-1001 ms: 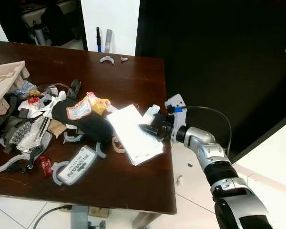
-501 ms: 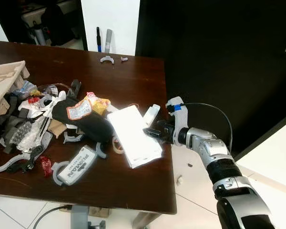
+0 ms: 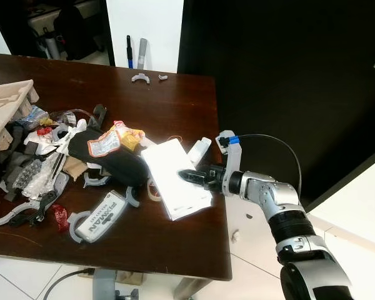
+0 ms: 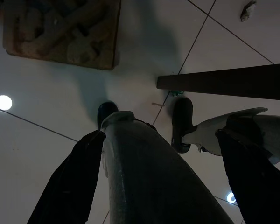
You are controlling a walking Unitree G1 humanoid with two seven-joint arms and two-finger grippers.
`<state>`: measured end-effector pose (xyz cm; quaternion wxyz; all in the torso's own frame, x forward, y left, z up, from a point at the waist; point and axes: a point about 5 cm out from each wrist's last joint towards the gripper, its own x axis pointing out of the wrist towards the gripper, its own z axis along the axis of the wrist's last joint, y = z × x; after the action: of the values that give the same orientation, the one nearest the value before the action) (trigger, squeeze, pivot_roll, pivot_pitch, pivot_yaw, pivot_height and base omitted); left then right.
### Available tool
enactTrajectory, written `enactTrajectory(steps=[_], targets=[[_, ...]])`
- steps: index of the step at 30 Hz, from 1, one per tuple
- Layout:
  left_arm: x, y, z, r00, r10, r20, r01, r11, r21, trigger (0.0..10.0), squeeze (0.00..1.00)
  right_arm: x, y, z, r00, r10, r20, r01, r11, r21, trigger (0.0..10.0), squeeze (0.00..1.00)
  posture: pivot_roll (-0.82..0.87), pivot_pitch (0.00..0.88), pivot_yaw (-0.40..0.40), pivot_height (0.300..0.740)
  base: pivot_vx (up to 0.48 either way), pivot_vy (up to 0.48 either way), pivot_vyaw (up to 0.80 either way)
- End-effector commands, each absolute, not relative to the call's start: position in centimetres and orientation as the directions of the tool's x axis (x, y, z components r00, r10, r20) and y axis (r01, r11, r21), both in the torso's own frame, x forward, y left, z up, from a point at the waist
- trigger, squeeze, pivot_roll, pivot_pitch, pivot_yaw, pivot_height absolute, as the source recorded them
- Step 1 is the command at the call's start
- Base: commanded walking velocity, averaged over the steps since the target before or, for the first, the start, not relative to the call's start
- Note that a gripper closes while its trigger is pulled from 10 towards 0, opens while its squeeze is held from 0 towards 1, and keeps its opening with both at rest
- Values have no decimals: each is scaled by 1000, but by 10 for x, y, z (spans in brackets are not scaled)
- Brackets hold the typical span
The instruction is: Picking trash to rubbish bin
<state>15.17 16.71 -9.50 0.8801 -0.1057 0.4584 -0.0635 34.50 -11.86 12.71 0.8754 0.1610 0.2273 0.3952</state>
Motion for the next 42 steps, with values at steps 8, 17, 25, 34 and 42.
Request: enactTrajectory(steps=[8,17,25,34,42], targets=[[106,165,-112,424,-210,-881,-46,967,-252,10000,0,339,-116,128,561,788,-254,-619,604,503,0,0,110,125,-85,740,0,0,0],[104,171,-112,443,-172,-880,-113,963,-245,10000,0,341,-114,154,553,832,-33,-683,476,553,0,0,118,125,-85,740,0,0,0],[99,179,-112,443,-144,-885,-151,961,-233,10000,0,334,-125,192,490,787,375,-807,246,537,0,0,127,121,-84,740,0,0,0],[91,192,-113,452,-86,-888,-255,941,-221,10000,0,351,-170,226,630,446,636,-770,250,587,0,0,125,110,-76,740,0,0,0],[83,212,-112,444,-1,-896,-349,921,-175,10000,0,378,-230,204,933,62,353,-312,626,715,0,0,138,103,-77,740,0,0,0]])
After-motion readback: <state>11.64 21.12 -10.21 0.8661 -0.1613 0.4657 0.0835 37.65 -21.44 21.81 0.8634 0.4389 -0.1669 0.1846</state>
